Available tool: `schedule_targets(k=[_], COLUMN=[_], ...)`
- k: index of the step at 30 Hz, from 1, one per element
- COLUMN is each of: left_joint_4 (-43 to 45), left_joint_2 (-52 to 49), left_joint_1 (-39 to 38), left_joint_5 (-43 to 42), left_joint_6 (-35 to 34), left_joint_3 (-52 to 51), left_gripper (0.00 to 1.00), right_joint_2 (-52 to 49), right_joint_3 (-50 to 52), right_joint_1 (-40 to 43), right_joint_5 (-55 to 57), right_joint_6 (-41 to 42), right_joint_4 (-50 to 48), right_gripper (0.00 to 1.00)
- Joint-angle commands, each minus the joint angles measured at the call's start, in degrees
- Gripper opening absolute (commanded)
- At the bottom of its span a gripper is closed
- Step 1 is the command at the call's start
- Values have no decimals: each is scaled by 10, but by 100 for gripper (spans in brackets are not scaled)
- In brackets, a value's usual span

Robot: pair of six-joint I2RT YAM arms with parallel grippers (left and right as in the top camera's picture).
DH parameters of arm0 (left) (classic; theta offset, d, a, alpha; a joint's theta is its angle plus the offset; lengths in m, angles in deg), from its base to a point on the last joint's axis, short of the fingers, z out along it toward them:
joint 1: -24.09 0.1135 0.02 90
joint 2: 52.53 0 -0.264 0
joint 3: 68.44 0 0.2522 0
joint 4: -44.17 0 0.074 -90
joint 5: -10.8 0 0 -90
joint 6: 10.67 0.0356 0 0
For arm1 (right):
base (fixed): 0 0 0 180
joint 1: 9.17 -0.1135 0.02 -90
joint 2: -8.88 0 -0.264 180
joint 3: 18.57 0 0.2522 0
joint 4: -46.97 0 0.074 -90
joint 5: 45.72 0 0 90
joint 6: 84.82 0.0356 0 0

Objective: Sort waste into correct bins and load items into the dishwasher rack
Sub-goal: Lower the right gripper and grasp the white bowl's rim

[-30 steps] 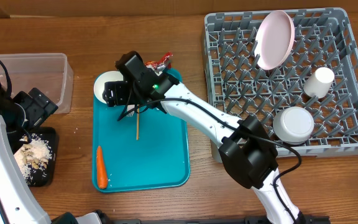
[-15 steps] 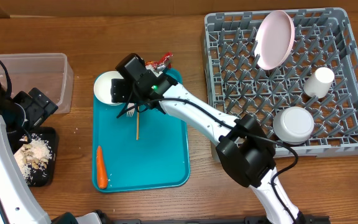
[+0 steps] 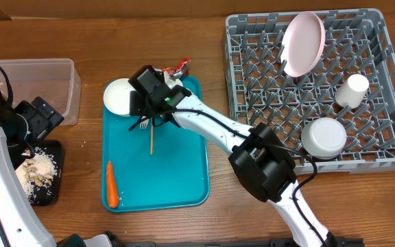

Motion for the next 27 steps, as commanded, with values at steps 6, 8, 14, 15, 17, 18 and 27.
schedule_targets(k=[6,8,14,15,17,18,27], left_joint_4=[-1,-1,-1,-1,-1,-1,-1], left_joint_2=[-3,-3,-3,-3,-3,-3,-3], left_joint_1=[2,2,2,2,2,2,2], left_joint_5=[0,0,0,0,0,0,0], left_joint_6=[-6,-6,-6,-6,-6,-6,-6], left_joint_3=[-2,-2,-2,-2,-2,-2,-2], left_gripper=[100,100,100,100,100,100,100], right_joint_2=[-8,-11,-16,-16,-17,-19,-38], right_joint_3=[-8,-8,-8,-8,-8,-8,-10], right_joint_1=[3,3,2,2,2,2,3], right_joint_5=[24,24,22,22,22,22,17], right_joint_6=[3,3,3,3,3,3,3], right_joint_4=[-4,-4,-6,-7,-8,-9,2], right_gripper=[63,63,63,63,63,63,57])
